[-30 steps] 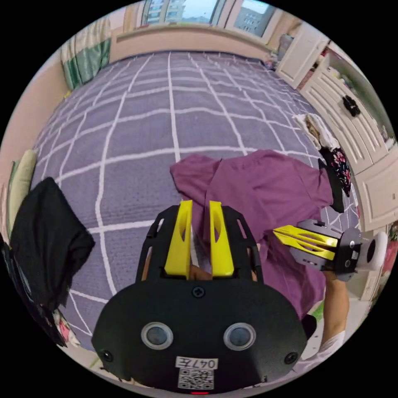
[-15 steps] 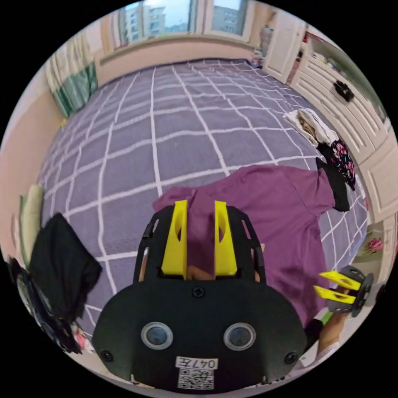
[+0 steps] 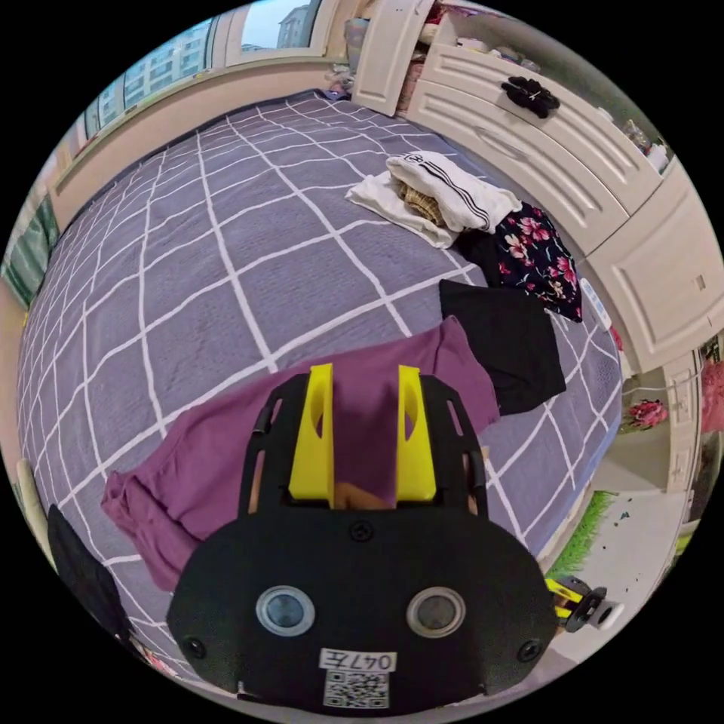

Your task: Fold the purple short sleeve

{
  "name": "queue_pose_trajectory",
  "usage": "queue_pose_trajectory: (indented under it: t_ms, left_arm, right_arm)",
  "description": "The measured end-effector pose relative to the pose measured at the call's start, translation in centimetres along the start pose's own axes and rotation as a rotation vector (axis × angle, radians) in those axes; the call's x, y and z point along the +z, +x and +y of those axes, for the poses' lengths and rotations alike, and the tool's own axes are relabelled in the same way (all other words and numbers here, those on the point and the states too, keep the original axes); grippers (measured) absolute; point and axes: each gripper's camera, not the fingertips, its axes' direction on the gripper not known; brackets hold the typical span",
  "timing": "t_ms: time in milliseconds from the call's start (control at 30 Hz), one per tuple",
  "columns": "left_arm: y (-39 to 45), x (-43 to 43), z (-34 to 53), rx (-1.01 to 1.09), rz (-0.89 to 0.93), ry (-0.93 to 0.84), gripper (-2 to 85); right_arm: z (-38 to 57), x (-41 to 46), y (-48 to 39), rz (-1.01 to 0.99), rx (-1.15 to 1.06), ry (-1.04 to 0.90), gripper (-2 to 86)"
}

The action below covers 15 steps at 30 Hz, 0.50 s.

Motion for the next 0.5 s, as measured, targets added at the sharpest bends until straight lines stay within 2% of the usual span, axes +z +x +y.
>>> queue_pose_trajectory:
  t_ms: [167,367,500]
  left_arm:
    - [4.2,3.8,-3.8,0.112,0.152,0.006,13.5]
    - [9.2,9.0,-6.8,0.081,0.089,-0.092,15.4]
    - [11.4,11.2,-7.1,0.067,-0.041,-0.136,11.0]
  right_arm:
    - [0.4,1.3,2.2,-0.039,-0.026,-0.052,3.7]
    - [0.1,1.3,4.8,-0.082,-0.002,-0.022,3.3]
    - [-0.4,0.9,5.6,-0.112,0.002,0.004,2.9]
